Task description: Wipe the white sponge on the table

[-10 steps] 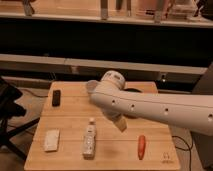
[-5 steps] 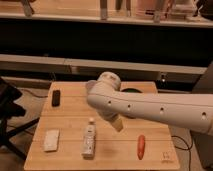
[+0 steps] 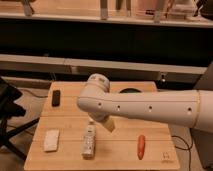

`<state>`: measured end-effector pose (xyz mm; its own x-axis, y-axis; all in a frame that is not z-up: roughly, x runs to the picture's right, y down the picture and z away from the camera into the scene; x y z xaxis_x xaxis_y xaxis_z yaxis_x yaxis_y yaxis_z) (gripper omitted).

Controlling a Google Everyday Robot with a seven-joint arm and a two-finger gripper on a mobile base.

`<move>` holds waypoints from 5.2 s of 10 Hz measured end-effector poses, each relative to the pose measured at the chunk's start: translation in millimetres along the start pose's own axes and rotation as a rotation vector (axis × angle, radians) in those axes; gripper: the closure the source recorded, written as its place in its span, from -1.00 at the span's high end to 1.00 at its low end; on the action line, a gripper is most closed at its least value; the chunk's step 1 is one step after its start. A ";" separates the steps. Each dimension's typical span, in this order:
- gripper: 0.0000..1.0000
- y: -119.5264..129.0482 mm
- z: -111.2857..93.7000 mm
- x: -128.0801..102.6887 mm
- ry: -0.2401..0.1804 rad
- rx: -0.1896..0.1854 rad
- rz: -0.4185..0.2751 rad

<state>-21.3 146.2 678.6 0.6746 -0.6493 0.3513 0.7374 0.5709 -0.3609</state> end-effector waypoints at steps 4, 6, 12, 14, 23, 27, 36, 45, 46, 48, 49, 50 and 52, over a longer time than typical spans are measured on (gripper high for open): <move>0.60 -21.6 -0.2 -19.5 0.003 0.025 -0.078; 0.60 -22.4 -0.4 -20.9 0.006 0.025 -0.113; 0.60 -44.6 -5.9 -49.4 0.015 0.028 -0.234; 0.60 -47.9 -6.7 -53.2 0.017 0.025 -0.259; 0.60 -73.2 1.3 -109.7 0.015 -0.012 -0.406; 0.60 -74.1 13.3 -131.1 0.006 -0.030 -0.462; 0.60 -75.2 59.8 -168.5 -0.019 -0.048 -0.501; 0.60 -83.5 95.8 -190.3 -0.025 -0.058 -0.525; 0.60 -86.2 99.2 -196.3 -0.027 -0.059 -0.530; 0.60 -87.3 110.1 -191.1 -0.025 -0.068 -0.504; 0.60 -89.5 116.9 -188.8 -0.024 -0.072 -0.508; 0.60 -93.3 121.3 -190.2 -0.026 -0.072 -0.519; 0.60 -96.3 128.5 -188.0 -0.026 -0.077 -0.517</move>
<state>-214.7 277.9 758.3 0.2247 -0.8229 0.5218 0.9703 0.1399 -0.1971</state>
